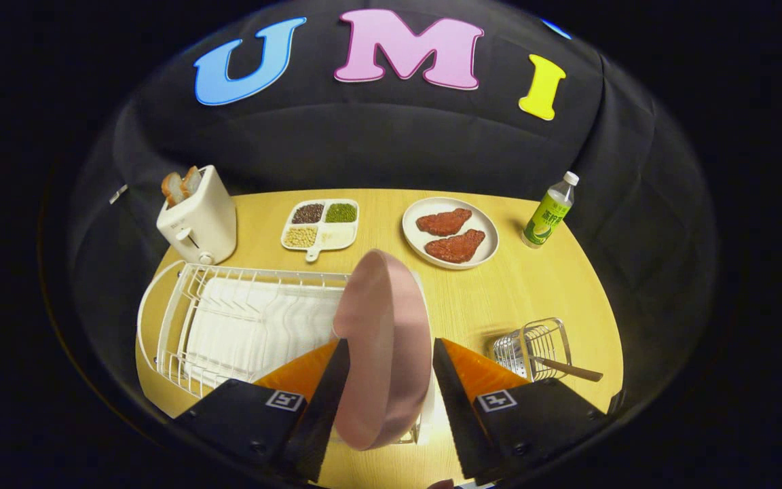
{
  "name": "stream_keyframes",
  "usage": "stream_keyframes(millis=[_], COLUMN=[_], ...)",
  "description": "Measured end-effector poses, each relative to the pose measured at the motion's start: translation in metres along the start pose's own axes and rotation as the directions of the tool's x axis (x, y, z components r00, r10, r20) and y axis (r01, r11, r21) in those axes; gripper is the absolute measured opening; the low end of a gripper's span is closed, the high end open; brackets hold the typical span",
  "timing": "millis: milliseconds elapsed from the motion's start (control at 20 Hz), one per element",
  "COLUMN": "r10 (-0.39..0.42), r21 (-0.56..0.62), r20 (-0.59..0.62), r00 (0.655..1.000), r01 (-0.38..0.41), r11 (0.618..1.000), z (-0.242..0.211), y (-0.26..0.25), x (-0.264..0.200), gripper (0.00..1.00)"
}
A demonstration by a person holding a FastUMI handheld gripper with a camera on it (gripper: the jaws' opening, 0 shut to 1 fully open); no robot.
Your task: Take the plate from the dish rack, then take the spoon from the basket and place it into the plate.
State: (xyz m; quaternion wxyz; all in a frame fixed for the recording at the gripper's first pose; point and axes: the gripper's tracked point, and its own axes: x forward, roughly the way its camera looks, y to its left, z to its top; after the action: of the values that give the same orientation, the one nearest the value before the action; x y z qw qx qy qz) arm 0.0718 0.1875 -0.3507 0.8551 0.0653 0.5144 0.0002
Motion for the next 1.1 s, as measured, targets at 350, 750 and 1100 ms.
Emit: stream_keyframes(millis=[350,750,1100], r10=[-0.063,-0.148,-0.105], r21=[-0.019,-0.183,-0.177], r20=[-0.066,-0.019,0.036], r00=[0.996,0.989,0.994], r01=[0.061,0.142,0.110], r11=[0.998,0.973,0.978], z=[-0.007,0.030,0.045], y=[0.005,-0.002,-0.012], x=[0.013,-0.008,-0.038], gripper=[0.35,0.33,0.32])
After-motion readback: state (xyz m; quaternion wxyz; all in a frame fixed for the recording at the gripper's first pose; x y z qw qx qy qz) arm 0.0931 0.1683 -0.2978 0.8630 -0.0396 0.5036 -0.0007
